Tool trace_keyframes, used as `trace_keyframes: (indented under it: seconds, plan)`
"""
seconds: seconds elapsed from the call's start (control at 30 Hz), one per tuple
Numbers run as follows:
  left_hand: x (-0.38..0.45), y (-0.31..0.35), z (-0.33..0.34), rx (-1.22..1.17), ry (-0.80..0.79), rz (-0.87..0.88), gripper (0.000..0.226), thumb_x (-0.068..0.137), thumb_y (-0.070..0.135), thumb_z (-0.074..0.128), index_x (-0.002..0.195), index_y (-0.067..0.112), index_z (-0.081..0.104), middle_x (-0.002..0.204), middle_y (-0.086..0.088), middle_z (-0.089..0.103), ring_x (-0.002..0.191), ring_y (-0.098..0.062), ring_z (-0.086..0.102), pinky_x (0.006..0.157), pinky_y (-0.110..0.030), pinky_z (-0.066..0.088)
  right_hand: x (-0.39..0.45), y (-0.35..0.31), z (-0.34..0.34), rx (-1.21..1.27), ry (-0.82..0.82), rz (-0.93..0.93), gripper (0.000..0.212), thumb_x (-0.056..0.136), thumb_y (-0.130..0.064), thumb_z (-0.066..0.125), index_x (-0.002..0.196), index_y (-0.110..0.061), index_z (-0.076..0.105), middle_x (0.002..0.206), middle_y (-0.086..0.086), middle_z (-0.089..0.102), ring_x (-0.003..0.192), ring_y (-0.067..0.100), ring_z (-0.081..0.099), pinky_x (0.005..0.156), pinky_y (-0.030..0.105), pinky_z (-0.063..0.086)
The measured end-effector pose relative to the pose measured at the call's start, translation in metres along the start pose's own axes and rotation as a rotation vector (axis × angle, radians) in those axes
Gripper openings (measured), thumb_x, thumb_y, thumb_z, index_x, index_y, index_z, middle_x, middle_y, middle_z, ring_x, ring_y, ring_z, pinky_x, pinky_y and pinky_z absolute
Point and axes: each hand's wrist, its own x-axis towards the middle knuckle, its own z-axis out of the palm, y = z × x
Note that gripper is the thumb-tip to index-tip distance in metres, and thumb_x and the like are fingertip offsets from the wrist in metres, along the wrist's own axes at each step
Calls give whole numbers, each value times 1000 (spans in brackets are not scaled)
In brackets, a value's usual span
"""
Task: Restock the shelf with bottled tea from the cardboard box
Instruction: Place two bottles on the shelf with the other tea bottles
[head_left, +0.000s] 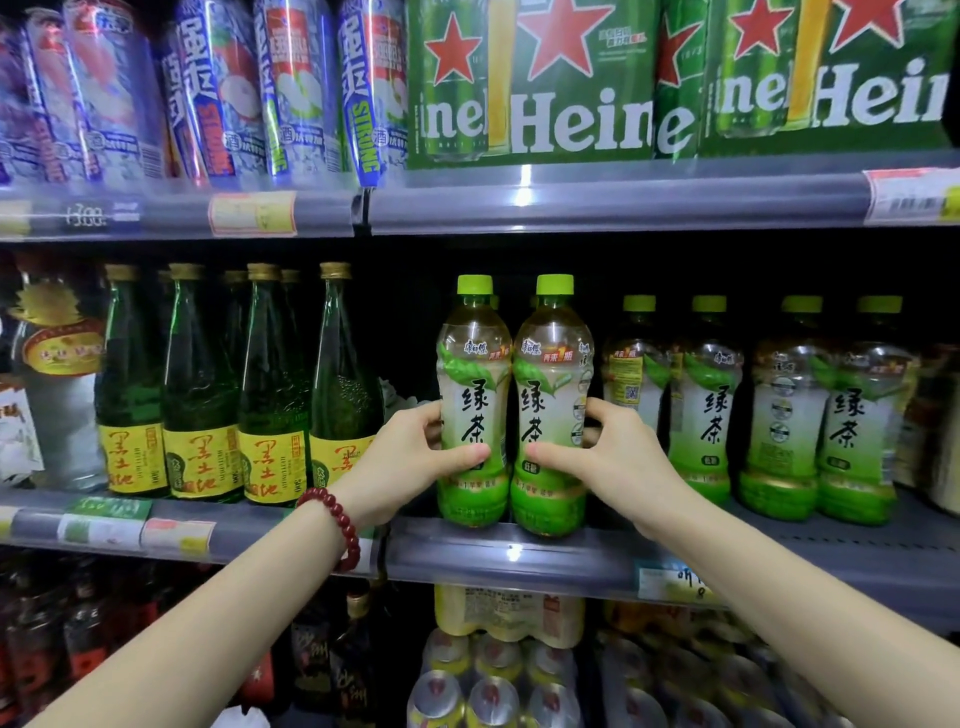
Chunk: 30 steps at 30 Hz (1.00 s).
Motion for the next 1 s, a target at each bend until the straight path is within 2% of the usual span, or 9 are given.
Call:
trace_keyframes:
  seconds: [0.23, 0.4, 0.63, 0.83, 1.0]
  plan:
    - [6, -2, 6, -17, 22, -9, 37, 77, 9, 74, 112, 15, 65, 108, -2, 72, 104, -15, 67, 92, -38, 55, 4, 1, -1, 35, -8, 1, 41, 72, -23, 82, 106, -26, 61, 104, -5, 73, 94, 8, 68, 86, 31, 57]
    - [9, -3, 14, 0, 7, -18, 42, 76, 13, 76, 116, 13, 64, 110, -2, 72, 104, -14, 67, 93, -39, 55, 7, 7, -9, 61, 0, -11, 34, 71, -22, 83, 94, -35, 61, 102, -8, 73, 92, 6, 69, 82, 32, 58]
    - [11, -8, 4, 42, 27, -18, 43, 74, 11, 77, 115, 12, 64, 108, -1, 72, 103, -13, 67, 91, -36, 56, 13, 12, 4, 97, 4, -21, 33, 69, -25, 84, 92, -34, 62, 101, -5, 74, 95, 12, 70, 90, 41, 57]
    - [9, -15, 2, 13, 12, -36, 43, 74, 11, 77, 116, 14, 64, 108, 0, 72, 103, -13, 67, 88, -31, 57, 18, 16, 0, 79, -32, -37, 36, 70, -26, 83, 96, -35, 61, 104, -6, 73, 96, 11, 70, 88, 36, 57]
    - [8, -18, 3, -40, -5, -48, 43, 76, 10, 75, 117, 12, 63, 109, -2, 72, 102, -13, 68, 87, -30, 57, 20, 22, -7, 95, -57, -29, 41, 72, -27, 82, 108, -26, 62, 104, -6, 74, 93, 9, 70, 70, 21, 51]
